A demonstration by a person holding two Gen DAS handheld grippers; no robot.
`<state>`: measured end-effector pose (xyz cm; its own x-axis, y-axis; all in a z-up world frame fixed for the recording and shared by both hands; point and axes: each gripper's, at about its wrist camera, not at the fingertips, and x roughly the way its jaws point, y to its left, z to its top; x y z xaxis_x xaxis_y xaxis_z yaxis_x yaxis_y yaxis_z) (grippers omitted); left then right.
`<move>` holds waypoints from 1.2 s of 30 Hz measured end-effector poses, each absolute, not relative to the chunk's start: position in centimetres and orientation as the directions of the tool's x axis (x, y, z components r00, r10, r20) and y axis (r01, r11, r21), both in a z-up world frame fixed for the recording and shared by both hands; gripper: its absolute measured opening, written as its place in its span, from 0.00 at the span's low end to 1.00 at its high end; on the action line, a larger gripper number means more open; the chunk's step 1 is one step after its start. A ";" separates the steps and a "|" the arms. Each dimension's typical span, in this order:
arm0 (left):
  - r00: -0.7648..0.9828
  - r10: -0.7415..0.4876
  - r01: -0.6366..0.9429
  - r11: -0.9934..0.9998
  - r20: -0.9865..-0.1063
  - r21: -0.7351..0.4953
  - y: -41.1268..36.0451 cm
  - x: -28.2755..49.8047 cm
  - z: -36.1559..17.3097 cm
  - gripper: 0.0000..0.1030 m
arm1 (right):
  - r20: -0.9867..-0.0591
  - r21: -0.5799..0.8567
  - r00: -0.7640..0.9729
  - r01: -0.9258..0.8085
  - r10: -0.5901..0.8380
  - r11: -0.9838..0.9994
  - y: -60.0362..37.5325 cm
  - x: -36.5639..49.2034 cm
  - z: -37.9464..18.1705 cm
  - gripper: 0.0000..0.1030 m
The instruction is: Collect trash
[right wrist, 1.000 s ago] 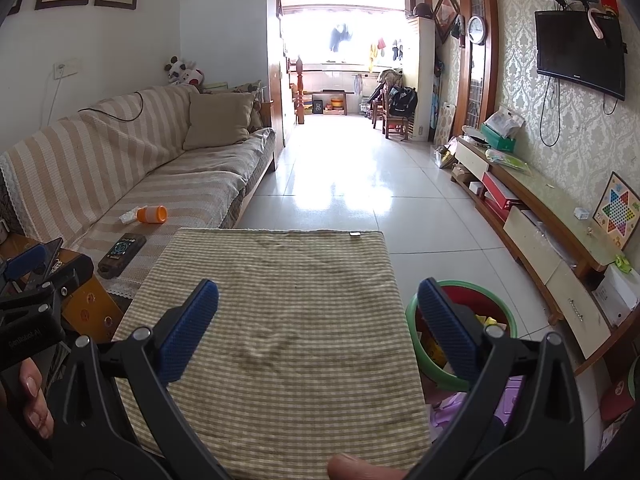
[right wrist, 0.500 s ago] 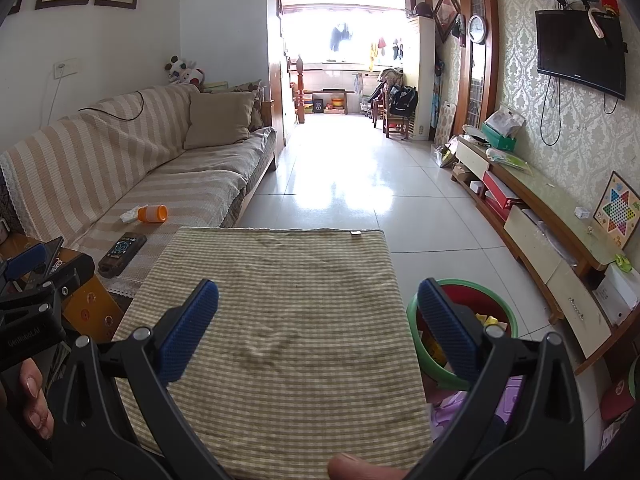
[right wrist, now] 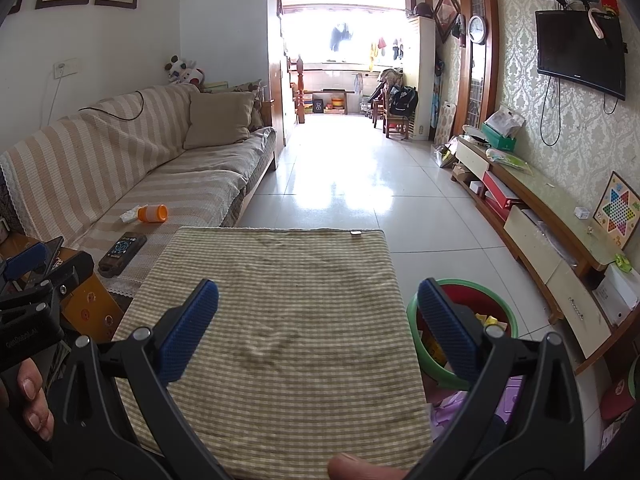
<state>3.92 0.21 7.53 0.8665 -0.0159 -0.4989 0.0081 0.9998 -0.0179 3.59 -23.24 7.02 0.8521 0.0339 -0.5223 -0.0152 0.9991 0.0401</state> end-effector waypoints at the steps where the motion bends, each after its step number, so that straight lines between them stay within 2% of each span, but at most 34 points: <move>1: 0.867 -0.014 0.008 1.000 -0.498 -0.015 0.1 3.9 7.6 0.92 | -0.522 0.041 0.852 -0.015 0.034 0.999 -23.2 3.6 7.0 0.95; 36: 0.862 0.010 -0.027 0.999 -0.508 -0.027 0.7 4.0 7.7 0.92 | -0.525 0.043 0.851 -0.015 0.035 0.999 -23.5 3.4 7.0 0.95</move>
